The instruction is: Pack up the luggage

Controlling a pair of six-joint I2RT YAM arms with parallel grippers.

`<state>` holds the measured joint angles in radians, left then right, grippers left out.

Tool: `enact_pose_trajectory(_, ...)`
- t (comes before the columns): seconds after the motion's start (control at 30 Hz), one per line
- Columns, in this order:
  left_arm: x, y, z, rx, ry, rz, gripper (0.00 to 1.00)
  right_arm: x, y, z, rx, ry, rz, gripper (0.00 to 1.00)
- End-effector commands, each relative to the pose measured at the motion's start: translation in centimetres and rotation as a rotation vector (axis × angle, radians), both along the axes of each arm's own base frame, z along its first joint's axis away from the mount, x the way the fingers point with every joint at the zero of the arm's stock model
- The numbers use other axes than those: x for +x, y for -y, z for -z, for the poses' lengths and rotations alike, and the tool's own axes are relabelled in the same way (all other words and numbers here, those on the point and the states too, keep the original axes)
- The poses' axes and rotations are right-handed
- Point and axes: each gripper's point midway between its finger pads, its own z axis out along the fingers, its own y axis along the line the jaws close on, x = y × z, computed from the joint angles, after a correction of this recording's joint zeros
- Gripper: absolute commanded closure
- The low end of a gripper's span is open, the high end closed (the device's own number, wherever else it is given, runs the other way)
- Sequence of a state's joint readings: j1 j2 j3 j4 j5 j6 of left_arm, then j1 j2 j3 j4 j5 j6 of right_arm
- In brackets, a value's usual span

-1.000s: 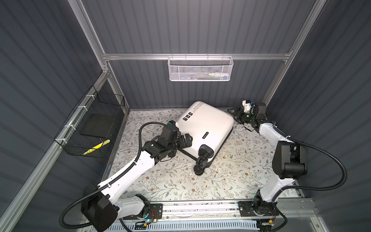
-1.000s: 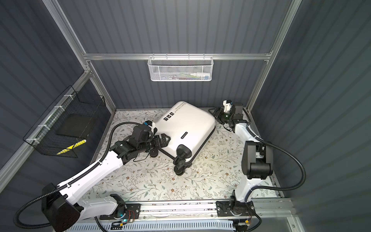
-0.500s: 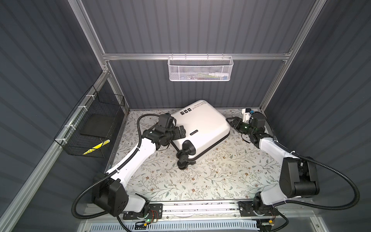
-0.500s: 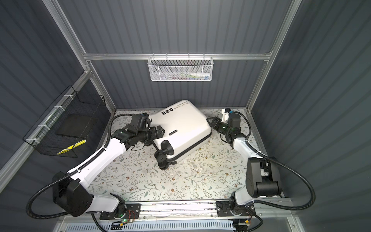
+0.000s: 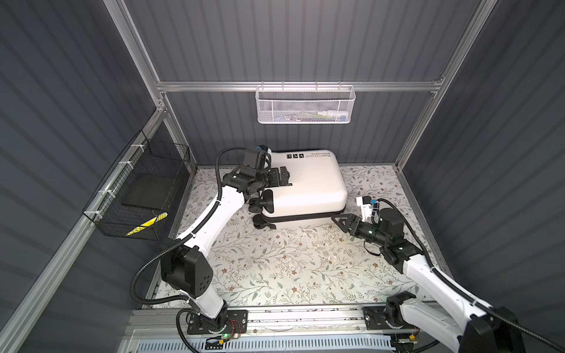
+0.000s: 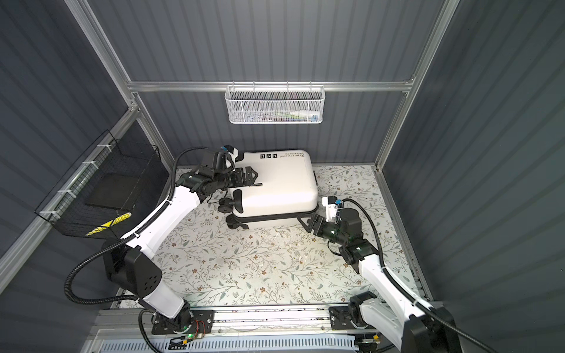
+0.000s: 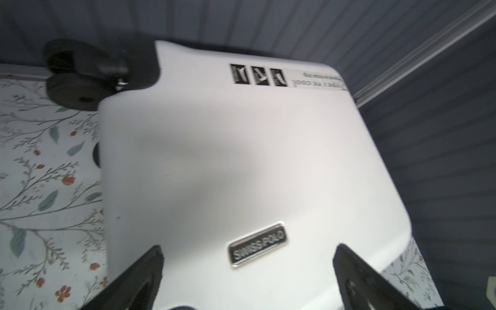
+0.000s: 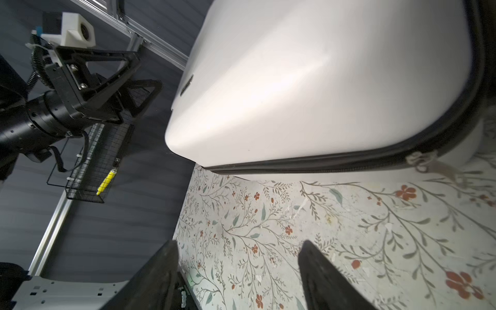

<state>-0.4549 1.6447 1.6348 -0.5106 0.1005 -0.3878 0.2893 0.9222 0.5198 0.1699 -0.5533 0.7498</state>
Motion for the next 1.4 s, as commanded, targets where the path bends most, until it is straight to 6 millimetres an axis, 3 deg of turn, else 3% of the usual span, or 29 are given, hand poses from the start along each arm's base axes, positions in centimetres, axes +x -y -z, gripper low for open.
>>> enact_pose_trajectory(0.0, -0.2, 0.4, -2.5, -0.029, 0.058, 0.047, 0.00, -0.2, 1.5, -0.4, -0.066, 0.004, 0.058, 0.22)
enact_pose_trajectory(0.2, -2.2, -0.8, -4.0, -0.048, 0.066, 0.022, 0.00, 2.6, 4.8, -0.9, -0.081, -0.031, 0.175, 0.15)
enact_pose_trajectory(0.37, -4.9, -2.3, -3.3, -0.063, 0.043, -0.003, 0.00, 6.1, 7.5, -2.6, -0.035, -0.038, 0.245, 0.10)
enact_pose_trajectory(0.43, -5.9, -2.8, -2.9, -0.071, 0.036, -0.009, 0.00, 7.5, 7.8, -3.5, -0.033, -0.035, 0.239, 0.10)
enact_pose_trajectory(0.6, -8.2, -4.1, -1.2, -0.067, 0.001, -0.035, 0.00, 11.7, 7.5, -3.7, -0.050, -0.086, 0.202, 0.09)
enact_pose_trajectory(0.83, -10.9, -5.3, -0.1, -0.097, -0.042, -0.058, 0.00, 15.5, 7.0, -2.0, -0.028, -0.162, 0.181, 0.09)
enact_pose_trajectory(1.03, -12.5, -5.6, 0.9, -0.135, -0.075, -0.061, 0.00, 16.2, 5.1, -0.9, -0.020, -0.193, 0.125, 0.12)
enact_pose_trajectory(1.37, -13.0, -6.6, 3.0, -0.127, -0.140, -0.131, 0.00, 12.7, 0.7, 0.7, -0.018, -0.201, 0.026, 0.14)
